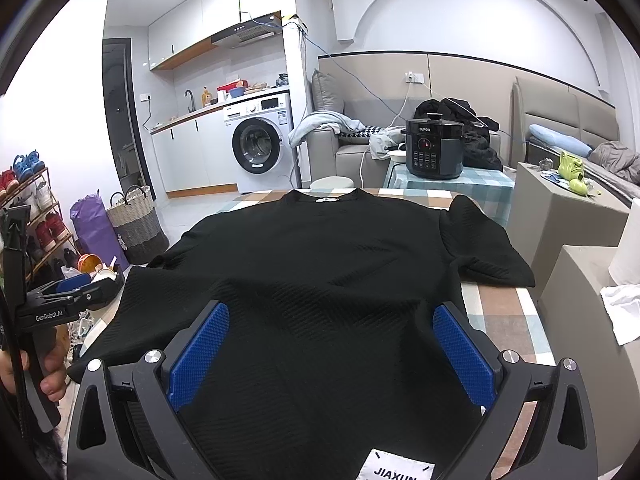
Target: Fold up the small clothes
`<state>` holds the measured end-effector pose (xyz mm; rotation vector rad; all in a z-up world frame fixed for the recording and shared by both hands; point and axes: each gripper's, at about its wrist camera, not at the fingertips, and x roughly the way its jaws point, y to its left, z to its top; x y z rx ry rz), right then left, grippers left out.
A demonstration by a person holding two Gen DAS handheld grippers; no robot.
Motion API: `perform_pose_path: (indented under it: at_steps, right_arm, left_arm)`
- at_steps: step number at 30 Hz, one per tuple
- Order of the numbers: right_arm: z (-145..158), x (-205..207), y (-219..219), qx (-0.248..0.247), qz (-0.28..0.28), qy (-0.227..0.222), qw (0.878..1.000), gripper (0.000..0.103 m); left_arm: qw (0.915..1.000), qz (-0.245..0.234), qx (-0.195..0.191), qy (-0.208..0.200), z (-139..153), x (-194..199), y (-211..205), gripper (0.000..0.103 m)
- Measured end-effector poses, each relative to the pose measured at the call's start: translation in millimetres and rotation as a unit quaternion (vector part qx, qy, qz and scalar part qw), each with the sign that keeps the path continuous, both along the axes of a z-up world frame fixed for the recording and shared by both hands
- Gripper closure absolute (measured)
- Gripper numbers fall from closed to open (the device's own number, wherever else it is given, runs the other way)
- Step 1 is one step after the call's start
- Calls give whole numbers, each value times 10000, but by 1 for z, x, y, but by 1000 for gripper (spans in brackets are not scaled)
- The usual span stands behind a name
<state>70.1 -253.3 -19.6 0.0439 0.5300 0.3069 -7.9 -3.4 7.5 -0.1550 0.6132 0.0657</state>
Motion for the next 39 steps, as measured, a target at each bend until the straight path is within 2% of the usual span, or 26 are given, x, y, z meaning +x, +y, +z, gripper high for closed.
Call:
perform_pose_path:
  at_steps: [22,39]
  right_arm:
    - [-1,1,1,-10,-4,43,10000,0]
    - [-7,11,-2,46,-161,201,9997,0]
  left_arm:
    - [10000,9,-2,26,-1,-1,2,1]
    - [9998,53,-52,177,-19,11,14,1]
